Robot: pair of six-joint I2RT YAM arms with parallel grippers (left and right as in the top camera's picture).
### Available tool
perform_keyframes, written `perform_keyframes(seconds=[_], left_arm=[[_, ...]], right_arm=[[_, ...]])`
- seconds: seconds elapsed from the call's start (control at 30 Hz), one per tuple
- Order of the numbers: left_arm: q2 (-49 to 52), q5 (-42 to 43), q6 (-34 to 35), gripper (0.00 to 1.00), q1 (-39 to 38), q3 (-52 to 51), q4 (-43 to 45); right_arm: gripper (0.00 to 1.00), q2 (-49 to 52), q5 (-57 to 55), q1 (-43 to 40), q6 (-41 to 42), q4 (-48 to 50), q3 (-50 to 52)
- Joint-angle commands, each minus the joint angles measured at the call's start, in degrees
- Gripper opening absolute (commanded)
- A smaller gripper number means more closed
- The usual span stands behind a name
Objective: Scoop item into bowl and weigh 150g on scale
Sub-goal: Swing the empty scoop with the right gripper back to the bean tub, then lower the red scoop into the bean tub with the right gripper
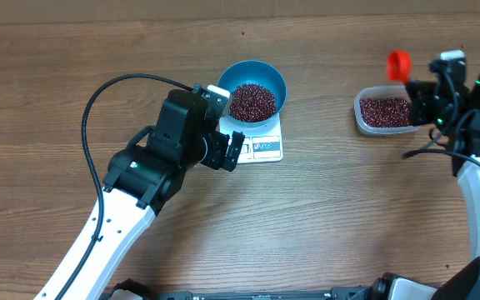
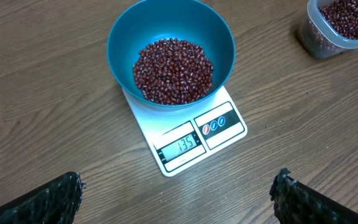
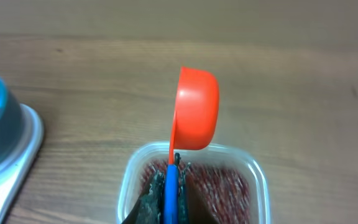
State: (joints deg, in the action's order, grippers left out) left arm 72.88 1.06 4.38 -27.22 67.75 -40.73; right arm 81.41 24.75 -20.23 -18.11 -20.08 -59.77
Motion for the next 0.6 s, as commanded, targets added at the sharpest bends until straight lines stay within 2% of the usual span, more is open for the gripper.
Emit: perform_keyframes(seconds=[0.0, 0.37, 0.57], left_arm=[[-0.1, 0.4, 0.8, 0.99, 0.2, 0.3, 0.2], [-0.1, 0.4, 0.8, 0.99, 0.2, 0.3, 0.2], [-0.1, 0.4, 0.8, 1.00, 0.2, 0.3, 0.2]], right_arm=[[0.04, -0.9, -0.7, -1.7, 1.5, -2.8, -0.3], [0.04, 2.6, -3.1, -1.6, -0.3, -11.7, -0.3], [0.04, 7.6, -5.9, -1.6, -0.3, -12.0, -0.3]])
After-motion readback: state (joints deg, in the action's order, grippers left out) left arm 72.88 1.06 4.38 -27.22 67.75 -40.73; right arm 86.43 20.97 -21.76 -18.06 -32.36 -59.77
